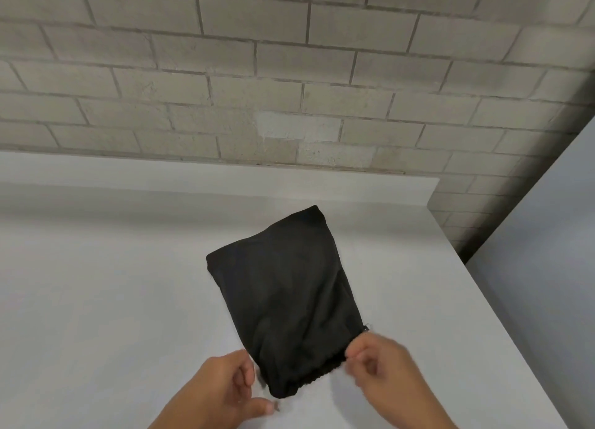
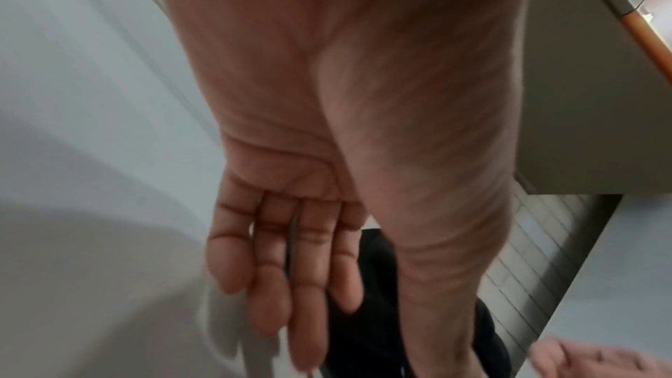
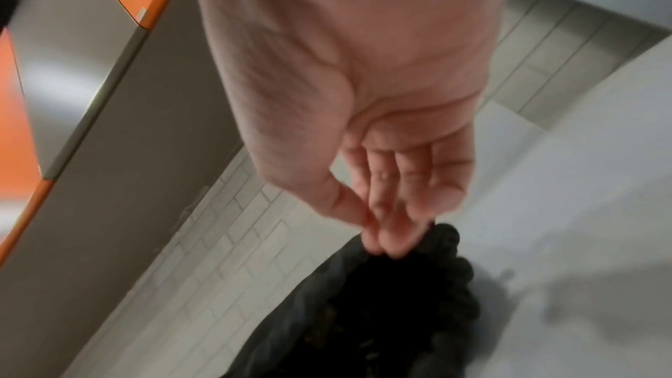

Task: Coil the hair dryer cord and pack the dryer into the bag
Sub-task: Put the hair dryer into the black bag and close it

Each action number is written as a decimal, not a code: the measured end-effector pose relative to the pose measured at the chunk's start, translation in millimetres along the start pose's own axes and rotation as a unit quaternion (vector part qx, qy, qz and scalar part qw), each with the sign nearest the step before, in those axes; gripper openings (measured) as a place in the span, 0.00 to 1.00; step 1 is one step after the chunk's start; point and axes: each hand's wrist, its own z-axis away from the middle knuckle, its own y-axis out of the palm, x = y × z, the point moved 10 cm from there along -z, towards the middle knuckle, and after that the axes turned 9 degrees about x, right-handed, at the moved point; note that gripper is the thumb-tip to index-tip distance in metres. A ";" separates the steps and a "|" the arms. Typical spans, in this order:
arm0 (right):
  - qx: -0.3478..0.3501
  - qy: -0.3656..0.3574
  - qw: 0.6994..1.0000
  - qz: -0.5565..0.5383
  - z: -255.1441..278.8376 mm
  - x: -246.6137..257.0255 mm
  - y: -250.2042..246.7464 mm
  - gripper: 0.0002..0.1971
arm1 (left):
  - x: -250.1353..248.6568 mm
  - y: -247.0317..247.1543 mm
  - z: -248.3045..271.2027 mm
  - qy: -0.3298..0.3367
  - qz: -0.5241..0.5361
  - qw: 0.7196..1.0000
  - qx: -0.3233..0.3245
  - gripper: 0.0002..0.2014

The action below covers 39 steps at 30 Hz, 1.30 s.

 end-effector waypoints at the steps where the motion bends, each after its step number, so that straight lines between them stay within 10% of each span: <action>1: -0.060 0.002 0.998 -0.006 1.8 -4.2 -19.4 0.12 | 5.5 4.8 -2.2 -0.022 -0.006 1.000 0.012 0.23; 3: -0.123 -0.023 0.992 0.012 2.9 0.3 -42.6 0.13 | 7.2 14.4 -6.6 -0.032 -0.025 0.999 0.033 0.26; 9: -0.014 -0.056 0.995 0.081 -18.2 -5.9 -18.8 0.16 | -10.6 22.9 -15.3 -0.020 -0.117 0.993 0.014 0.22; 23: -0.019 -0.001 0.997 -0.080 9.4 -42.6 -10.5 0.16 | -2.9 -22.6 31.7 0.219 -0.009 0.973 -0.077 0.16; 39: -0.021 0.044 0.998 0.047 36.9 -84.5 -52.7 0.21 | 67.6 -71.3 52.1 0.098 -0.021 0.969 -0.225 0.26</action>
